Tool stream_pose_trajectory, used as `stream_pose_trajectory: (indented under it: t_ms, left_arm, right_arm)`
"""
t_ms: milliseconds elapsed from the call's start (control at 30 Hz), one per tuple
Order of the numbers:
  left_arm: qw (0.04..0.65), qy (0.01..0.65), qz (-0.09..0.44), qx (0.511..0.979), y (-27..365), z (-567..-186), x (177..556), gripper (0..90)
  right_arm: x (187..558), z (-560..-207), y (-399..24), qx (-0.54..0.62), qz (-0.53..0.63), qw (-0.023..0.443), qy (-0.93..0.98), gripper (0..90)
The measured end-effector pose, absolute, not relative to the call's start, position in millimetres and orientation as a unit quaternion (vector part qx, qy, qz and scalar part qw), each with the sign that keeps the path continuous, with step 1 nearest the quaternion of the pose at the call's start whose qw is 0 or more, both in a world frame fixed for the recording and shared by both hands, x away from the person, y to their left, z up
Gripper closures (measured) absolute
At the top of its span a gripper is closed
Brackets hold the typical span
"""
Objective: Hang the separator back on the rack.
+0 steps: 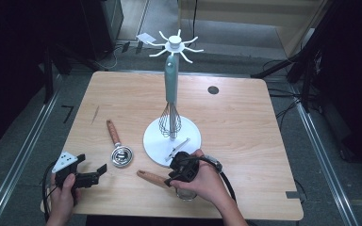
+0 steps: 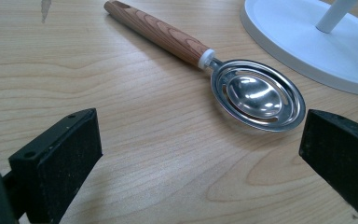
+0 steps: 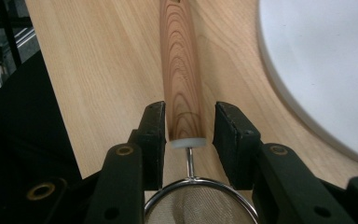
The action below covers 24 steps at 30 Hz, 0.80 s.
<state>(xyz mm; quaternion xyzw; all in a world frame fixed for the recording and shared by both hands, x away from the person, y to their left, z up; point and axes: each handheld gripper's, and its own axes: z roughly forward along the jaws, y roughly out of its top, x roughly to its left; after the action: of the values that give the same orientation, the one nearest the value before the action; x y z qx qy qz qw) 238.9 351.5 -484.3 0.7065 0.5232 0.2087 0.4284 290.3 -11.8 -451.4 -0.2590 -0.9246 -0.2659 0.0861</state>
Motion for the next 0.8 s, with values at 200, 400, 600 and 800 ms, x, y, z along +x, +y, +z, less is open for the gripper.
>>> stream_pose_trajectory:
  t_ms: [200,400,600,800]
  left_arm:
    - [0.429,0.525,0.208,0.705,351.6,-484.4,239.2,0.0]
    - [0.429,0.524,0.207,0.706,351.8,-484.3,239.3,0.0]
    - [0.429,0.524,0.207,0.706,351.8,-484.3,239.4,0.0]
    - [0.428,0.524,0.207,0.706,351.7,-484.3,239.4,0.0]
  right_arm:
    - [292.2,-457.6,-6.0,-0.267,-0.247,0.104,-0.926,66.7]
    - [292.2,-463.6,-3.2,-0.276,-0.227,0.111,-0.927,66.8]
    - [289.0,-466.3,2.0,-0.281,-0.218,0.105,-0.929,67.7]
    - [285.8,-465.4,4.6,-0.270,-0.212,0.090,-0.935,69.6]
